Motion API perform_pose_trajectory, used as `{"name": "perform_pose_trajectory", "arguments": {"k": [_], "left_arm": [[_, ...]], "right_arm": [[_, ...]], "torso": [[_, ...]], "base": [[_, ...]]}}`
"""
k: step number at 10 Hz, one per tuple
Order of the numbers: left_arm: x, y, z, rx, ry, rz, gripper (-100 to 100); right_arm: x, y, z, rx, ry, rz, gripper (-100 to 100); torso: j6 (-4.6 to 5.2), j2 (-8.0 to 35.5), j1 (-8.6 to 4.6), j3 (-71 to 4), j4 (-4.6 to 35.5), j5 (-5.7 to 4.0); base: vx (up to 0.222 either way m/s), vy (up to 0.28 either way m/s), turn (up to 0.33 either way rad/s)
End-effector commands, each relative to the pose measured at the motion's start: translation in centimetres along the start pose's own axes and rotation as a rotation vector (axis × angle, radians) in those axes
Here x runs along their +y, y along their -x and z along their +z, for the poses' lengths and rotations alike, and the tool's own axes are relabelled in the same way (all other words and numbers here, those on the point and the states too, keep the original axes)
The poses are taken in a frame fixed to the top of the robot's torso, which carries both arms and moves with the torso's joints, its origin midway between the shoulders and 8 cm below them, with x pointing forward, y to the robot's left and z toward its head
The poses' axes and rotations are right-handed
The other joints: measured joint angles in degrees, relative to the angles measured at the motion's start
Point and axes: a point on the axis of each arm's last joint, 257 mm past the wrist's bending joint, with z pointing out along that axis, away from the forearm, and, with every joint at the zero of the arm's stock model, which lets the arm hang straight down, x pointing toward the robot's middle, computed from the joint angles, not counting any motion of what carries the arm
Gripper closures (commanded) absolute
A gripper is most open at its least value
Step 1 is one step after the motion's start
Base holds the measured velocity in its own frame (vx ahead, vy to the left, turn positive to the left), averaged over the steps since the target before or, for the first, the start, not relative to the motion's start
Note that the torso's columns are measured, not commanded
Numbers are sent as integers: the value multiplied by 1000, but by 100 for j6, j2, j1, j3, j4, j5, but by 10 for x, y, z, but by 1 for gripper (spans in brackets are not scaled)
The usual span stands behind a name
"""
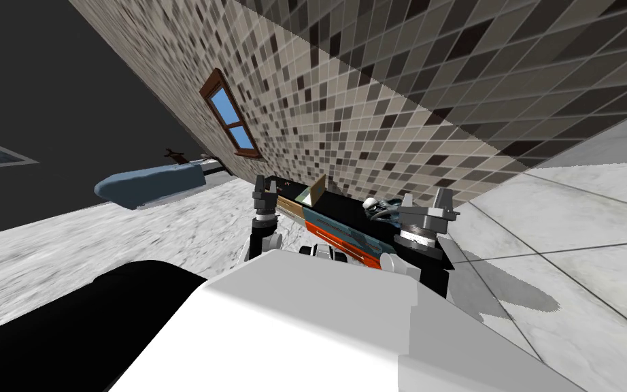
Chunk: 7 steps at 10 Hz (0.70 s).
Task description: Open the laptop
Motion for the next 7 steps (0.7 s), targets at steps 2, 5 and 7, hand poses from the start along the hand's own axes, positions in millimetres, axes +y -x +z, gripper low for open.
{"name": "perform_pose_trajectory", "arguments": {"k": [2, 5, 7], "left_arm": [[16, -11, -3, 72, 44, 20, -100], [43, -19, -9, 121, 119, 37, -100], [57, -22, -13, 137, 163, 45, -100]], "right_arm": [[0, 0, 0, 0, -1, 0, 0], [0, 0, 0, 0, -1, 0, 0], [0, 0, 0, 0, -1, 0, 0]], "torso": [[0, 243, 2, -509, 244, 1], [-1, 264, 1, -540, 267, 0], [0, 268, -1, -537, 269, 0]], "base": [[17, 2, -65], [34, 8, -113], [31, 6, -93]]}}
